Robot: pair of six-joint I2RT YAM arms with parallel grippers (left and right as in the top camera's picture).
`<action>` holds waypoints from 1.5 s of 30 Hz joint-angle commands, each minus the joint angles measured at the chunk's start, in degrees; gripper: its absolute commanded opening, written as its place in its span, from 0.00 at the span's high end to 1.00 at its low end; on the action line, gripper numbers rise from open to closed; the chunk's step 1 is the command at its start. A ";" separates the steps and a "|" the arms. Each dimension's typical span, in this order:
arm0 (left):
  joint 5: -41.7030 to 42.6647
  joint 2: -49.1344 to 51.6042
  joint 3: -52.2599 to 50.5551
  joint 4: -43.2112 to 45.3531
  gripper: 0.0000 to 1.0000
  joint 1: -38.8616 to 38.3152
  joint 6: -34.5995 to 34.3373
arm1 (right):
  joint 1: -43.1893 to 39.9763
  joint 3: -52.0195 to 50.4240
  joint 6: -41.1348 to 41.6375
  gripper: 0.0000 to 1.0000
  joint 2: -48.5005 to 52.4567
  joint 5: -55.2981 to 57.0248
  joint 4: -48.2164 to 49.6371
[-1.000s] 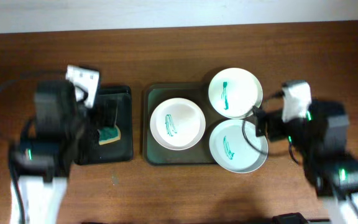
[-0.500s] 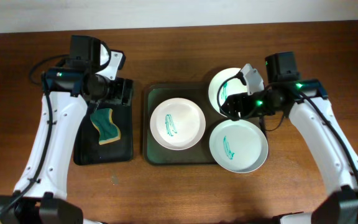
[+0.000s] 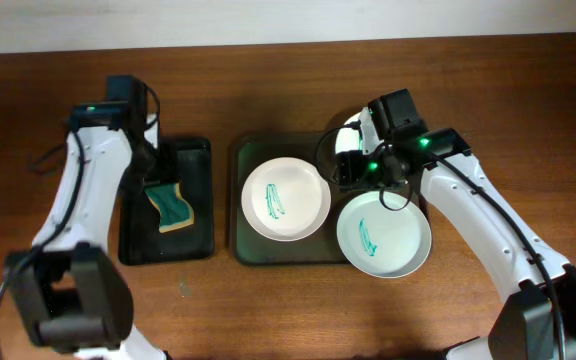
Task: Clean dirty plates on tray and stack at the side
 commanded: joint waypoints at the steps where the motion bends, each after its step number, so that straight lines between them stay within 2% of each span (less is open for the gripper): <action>1: -0.17 4.26 -3.13 3.15 0.38 0.07 0.33 | 0.15 1.09 1.05 0.29 0.31 2.34 0.17; 7: -0.50 7.15 -7.89 10.58 0.39 0.22 0.28 | 0.15 1.09 1.05 0.28 0.31 3.21 0.15; 13: -1.79 11.93 -8.79 12.72 0.50 0.22 0.13 | 0.15 1.09 1.05 0.28 0.31 3.34 0.15; 16: -1.77 13.33 -8.81 12.72 0.64 0.22 0.11 | 0.15 1.09 1.05 0.28 0.31 3.34 0.15; 20: -1.77 13.46 -8.81 12.94 0.76 0.22 0.11 | 0.15 1.09 1.05 0.28 0.31 4.22 0.17; 22: -1.75 13.46 -8.79 13.40 1.00 0.22 0.02 | 0.15 1.09 1.07 0.28 0.31 4.20 0.17; 26: -1.68 13.40 -6.88 13.00 1.00 0.22 -0.98 | 0.15 1.09 1.07 0.28 0.31 4.20 0.20; 30: -1.57 13.22 0.68 7.02 0.99 0.22 -0.96 | 0.15 1.09 1.07 0.28 0.31 4.17 0.20; 31: -1.57 13.22 2.14 5.77 0.85 0.22 -0.96 | 0.15 1.09 1.07 0.28 0.31 4.17 0.20; 32: -1.57 13.22 3.65 4.35 0.60 0.22 -0.96 | 0.15 1.09 1.07 0.28 0.31 4.17 0.20; 34: -1.66 13.22 5.01 2.36 0.32 0.22 -1.25 | 0.15 1.09 1.07 0.28 0.31 4.17 0.20; 38: -6.40 13.22 5.07 -0.68 0.32 0.22 -8.66 | 0.15 1.09 1.07 0.28 0.31 4.17 0.17; 45: -6.23 13.25 3.04 1.99 0.39 0.07 -8.66 | 0.15 1.09 1.07 0.27 0.31 4.20 0.15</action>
